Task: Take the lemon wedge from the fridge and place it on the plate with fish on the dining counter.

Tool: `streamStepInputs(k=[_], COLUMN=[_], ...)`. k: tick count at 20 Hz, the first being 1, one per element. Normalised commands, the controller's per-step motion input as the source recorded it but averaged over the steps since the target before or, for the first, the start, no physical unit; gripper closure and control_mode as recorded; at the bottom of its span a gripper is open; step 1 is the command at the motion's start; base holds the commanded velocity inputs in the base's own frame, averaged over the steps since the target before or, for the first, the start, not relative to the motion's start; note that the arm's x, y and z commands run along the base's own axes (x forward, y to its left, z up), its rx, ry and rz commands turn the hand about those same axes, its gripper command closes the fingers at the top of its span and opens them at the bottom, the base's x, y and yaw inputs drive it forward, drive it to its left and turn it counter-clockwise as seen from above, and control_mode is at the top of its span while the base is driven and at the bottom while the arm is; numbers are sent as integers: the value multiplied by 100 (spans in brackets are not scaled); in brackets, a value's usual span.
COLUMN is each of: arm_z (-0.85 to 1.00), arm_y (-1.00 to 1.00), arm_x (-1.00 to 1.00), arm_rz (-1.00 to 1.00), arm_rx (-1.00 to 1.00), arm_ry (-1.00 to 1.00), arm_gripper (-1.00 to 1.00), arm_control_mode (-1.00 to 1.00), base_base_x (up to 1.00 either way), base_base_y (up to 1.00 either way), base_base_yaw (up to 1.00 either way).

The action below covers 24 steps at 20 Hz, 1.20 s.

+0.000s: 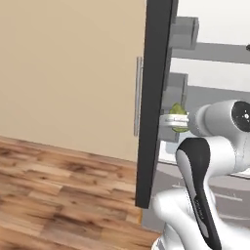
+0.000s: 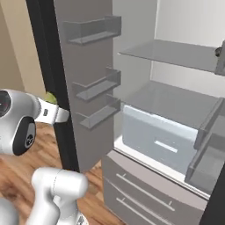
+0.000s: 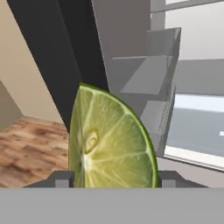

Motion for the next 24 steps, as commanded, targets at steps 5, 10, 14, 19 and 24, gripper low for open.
streamStepInputs(k=[5, 10, 14, 19, 24], arm_z=[0, 0, 0, 0, 0], arm_y=[0, 0, 0, 0, 0], arm_x=[0, 0, 0, 0, 0], arm_rz=[0, 0, 0, 0, 0], arm_rx=[0, 0, 0, 0, 0], arm_ry=[0, 0, 0, 0, 0], arm_gripper=[100, 100, 100, 100, 100], arm_control_mode=[100, 100, 100, 100, 100], base_base_x=[-50, -31, -5, 15, 5], base_base_y=[0, 1, 21, 18, 10], base_base_yaw=[79, 82, 90, 85, 92])
